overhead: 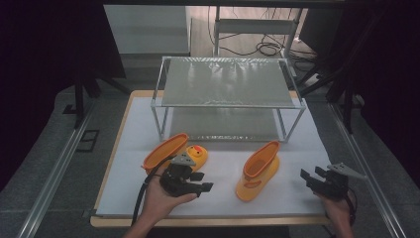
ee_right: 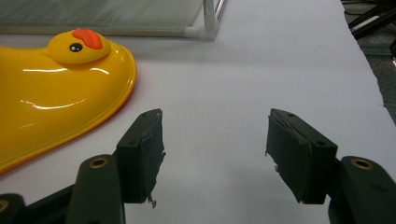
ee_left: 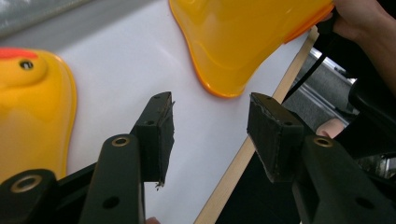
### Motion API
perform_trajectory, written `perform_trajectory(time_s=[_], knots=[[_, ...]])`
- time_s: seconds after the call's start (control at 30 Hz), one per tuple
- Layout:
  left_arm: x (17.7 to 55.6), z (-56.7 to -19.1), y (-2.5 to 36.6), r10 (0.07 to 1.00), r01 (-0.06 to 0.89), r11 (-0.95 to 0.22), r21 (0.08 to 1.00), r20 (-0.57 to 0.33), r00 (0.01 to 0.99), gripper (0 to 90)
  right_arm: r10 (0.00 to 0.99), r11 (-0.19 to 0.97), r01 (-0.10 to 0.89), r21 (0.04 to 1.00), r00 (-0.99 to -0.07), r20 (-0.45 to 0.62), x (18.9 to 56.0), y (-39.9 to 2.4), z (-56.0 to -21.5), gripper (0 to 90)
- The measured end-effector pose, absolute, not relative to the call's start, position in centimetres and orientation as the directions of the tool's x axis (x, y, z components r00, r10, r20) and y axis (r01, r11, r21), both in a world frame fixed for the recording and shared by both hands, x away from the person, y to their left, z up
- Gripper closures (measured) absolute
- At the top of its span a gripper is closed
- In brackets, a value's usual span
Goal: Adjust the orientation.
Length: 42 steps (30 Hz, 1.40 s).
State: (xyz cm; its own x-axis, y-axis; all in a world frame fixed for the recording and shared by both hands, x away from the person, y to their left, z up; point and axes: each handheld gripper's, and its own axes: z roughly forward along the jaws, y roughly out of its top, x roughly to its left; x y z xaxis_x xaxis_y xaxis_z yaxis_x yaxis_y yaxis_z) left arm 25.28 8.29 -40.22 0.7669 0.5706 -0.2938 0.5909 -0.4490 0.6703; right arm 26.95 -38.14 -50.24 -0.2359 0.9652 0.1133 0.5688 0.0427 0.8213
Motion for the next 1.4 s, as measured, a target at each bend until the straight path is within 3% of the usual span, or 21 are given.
perform_trajectory(time_s=[0.7,1.4], knots=[[28.3,-33.0,3.8,0.431,0.551,-0.507,0.663,-0.359,0.828,53.2,0.963,0.035,0.582,0.812,-0.236,0.127,27.1,-38.3,-50.3,36.2],[32.7,-31.6,-2.8,0.411,0.572,-0.613,0.545,-0.398,0.820,53.7,0.966,0.026,0.588,0.808,-0.223,0.131,27.0,-38.8,-50.3,36.2]])
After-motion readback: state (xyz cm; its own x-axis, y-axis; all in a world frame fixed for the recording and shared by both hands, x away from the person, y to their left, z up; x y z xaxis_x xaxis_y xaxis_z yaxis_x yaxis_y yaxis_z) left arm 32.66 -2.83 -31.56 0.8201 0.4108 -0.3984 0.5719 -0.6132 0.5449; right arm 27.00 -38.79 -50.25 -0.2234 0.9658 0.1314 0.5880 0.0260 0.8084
